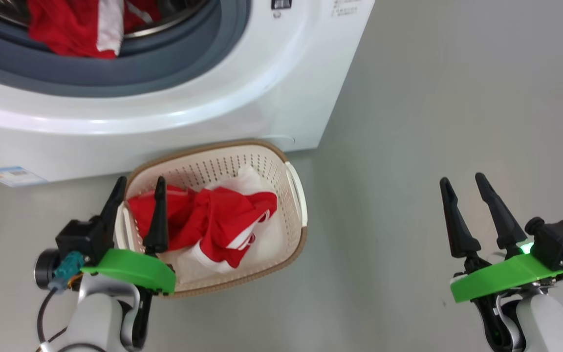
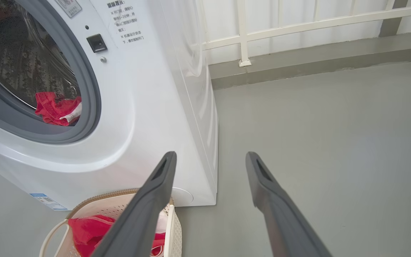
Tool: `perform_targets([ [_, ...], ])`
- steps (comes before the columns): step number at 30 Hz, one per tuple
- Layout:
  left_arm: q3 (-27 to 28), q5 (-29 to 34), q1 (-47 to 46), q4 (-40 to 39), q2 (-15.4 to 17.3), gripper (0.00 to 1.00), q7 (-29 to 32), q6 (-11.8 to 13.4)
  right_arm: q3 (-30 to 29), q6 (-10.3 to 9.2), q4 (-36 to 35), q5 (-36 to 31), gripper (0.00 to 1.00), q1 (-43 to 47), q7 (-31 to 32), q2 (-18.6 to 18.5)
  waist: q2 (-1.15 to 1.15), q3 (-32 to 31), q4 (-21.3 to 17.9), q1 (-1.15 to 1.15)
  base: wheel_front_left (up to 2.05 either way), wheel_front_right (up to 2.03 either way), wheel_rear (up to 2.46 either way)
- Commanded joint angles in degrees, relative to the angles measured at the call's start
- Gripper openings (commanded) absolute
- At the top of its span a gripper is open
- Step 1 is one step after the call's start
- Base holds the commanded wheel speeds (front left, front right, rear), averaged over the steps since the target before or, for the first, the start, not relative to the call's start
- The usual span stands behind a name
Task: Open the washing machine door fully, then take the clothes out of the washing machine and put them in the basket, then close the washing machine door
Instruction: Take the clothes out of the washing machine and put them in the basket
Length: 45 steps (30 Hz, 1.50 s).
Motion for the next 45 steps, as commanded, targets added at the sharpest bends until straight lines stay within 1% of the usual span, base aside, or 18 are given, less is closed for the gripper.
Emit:
perform_targets([
  [1, 1.6, -0.3, 1.87, -2.45, 1.11, 1.0, -0.24, -0.15, 0.62, 0.01, -1.07, -0.32, 1.0, 1.44, -0.36, -0.96, 0.0, -3.9, 1.34, 0.0, 0.0, 0.0, 0.0],
  [7, 1.69, 0.35, 5.86, -7.23, 1.11, 1.0, -0.24, 0.28, -0.23, 0.01, -1.06, -0.59, 1.0, 4.17, -0.36, -1.23, 0.0, -7.64, 2.25, 0.0, 0.0, 0.0, 0.0],
  [13, 2.41, 0.99, 9.48, -10.31, 1.11, 1.0, -0.24, 0.19, -0.88, 0.01, -1.07, -0.79, 1.0, 6.68, -0.36, -1.4, 0.0, -10.6, 3.07, 0.0, 0.0, 0.0, 0.0],
  [21, 3.24, 0.67, 15.31, -14.68, 1.1, 1.0, -0.24, 0.78, -2.06, 0.01, -1.5, -0.97, 1.0, 10.52, -0.36, -1.4, 0.0, -13.75, 3.94, 0.0, 0.0, 0.0, 0.0],
  [33, 4.38, -0.58, 23.13, -20.7, 1.1, 1.0, -0.24, 3.73, -2.98, 0.01, -2.33, -0.85, 1.0, 13.25, -0.36, -0.96, 0.0, -14.97, 4.19, 0.0, 0.0, 0.0, 0.0],
  [38, 4.45, -0.78, 24.43, -22.13, 1.1, 1.0, -0.24, 4.48, -3.53, 0.01, -2.8, -0.78, 1.0, 13.13, -0.36, -0.79, 0.0, -14.09, 4.12, 0.0, 0.0, 0.0, 0.0],
  [45, 4.46, -0.71, 23.78, -22.48, 1.1, 1.0, -0.24, 4.64, -3.61, 0.01, -2.89, -0.84, 1.0, 12.75, -0.36, -0.76, 0.0, -13.47, 4.1, 0.0, 0.0, 0.0, 0.0],
])
